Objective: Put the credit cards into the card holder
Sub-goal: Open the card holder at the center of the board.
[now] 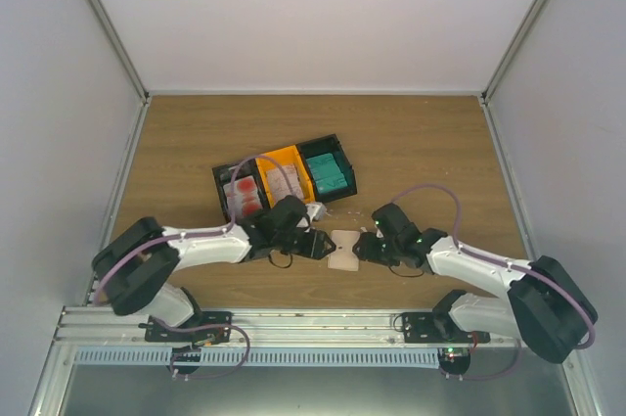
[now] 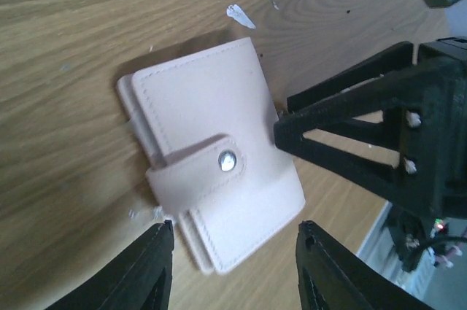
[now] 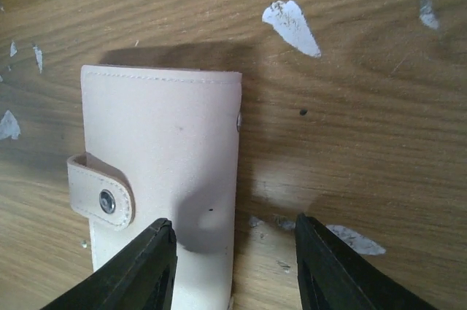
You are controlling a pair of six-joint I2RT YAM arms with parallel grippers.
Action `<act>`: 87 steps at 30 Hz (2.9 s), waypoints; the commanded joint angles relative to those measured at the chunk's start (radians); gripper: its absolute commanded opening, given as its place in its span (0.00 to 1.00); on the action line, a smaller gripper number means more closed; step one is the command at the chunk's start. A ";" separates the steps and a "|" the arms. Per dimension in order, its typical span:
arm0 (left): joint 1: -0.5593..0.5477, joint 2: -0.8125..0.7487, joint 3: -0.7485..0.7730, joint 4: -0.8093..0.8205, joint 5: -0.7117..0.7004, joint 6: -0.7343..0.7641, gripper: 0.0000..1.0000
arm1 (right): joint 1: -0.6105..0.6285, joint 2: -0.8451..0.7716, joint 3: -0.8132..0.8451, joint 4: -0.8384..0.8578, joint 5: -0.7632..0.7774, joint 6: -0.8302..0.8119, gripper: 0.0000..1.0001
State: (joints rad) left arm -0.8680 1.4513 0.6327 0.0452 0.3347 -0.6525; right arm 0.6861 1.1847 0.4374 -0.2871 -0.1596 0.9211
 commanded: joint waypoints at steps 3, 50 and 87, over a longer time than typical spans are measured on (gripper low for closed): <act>-0.075 0.144 0.139 0.019 -0.113 -0.042 0.43 | -0.011 -0.006 -0.054 0.063 -0.018 -0.113 0.43; -0.247 0.466 0.446 -0.588 -0.587 -0.148 0.02 | -0.175 0.081 -0.237 0.388 -0.404 -0.205 0.38; -0.053 0.009 0.157 -0.350 -0.306 -0.129 0.63 | -0.056 0.014 0.050 -0.050 0.053 -0.316 0.53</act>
State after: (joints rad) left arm -0.9344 1.5169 0.8181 -0.4015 -0.0677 -0.7910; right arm 0.5846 1.1965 0.4389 -0.2180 -0.2436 0.6212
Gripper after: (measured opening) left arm 0.585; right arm 0.508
